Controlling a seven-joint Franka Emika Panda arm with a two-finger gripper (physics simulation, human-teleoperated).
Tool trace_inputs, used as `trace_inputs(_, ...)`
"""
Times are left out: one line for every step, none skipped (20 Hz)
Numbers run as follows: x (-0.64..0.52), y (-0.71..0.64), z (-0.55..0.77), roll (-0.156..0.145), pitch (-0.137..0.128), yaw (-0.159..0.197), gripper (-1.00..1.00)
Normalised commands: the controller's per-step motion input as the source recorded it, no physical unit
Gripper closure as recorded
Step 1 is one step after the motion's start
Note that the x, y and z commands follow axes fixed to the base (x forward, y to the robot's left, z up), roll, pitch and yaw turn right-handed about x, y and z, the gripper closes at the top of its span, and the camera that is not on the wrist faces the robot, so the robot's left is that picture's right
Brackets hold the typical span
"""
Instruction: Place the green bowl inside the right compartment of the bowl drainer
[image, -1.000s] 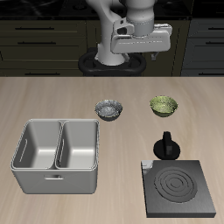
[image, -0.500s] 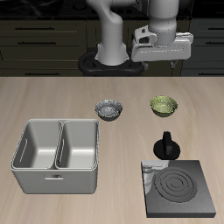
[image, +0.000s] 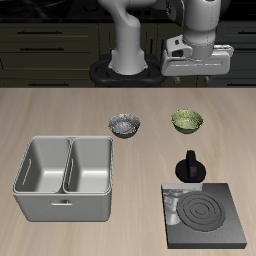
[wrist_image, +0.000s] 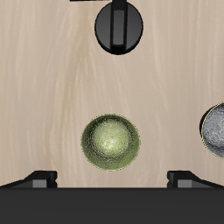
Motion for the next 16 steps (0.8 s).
trace_inputs(-0.07,-0.03,-0.3,-0.02,0.021,-0.01,-1.0)
trace_inputs(-0.07,-0.1,-0.3,-0.066,-0.007,-0.005,-1.0)
trace_inputs(0.03,-0.08,-0.45,0.015,0.111,-0.022,-1.0)
trace_inputs(0.01,0.0,-0.4,-0.009,0.055,0.015,-1.0)
trace_inputs(0.0,-0.17,-0.45,-0.064,-0.006,0.053,-1.0)
trace_inputs(0.09,-0.08,-0.39,0.009,0.071,0.005,-1.0)
trace_inputs(0.02,-0.2,-0.23,-0.062,0.005,0.025,-1.0)
trace_inputs(-0.01,-0.05,0.0,0.0,0.0,0.0,-1.0)
trace_inputs(0.13,-0.23,-0.82,-0.066,0.062,0.022,-1.0)
trace_inputs(0.01,-0.09,-0.19,-0.032,0.038,-0.002,-1.0)
trace_inputs(-0.1,-0.2,-0.33,-0.077,-0.029,0.019,-1.0)
trace_inputs(-0.03,-0.05,-0.01,0.0,0.0,0.0,-1.0)
trace_inputs(0.11,-0.21,-0.87,-0.065,0.08,0.011,-1.0)
trace_inputs(0.04,-0.15,-0.37,-0.033,0.033,-0.003,-1.0)
trace_inputs(0.05,-0.08,-0.39,-0.045,0.004,0.007,-1.0)
trace_inputs(-0.09,-0.15,-0.41,-0.021,0.089,-0.049,-1.0)
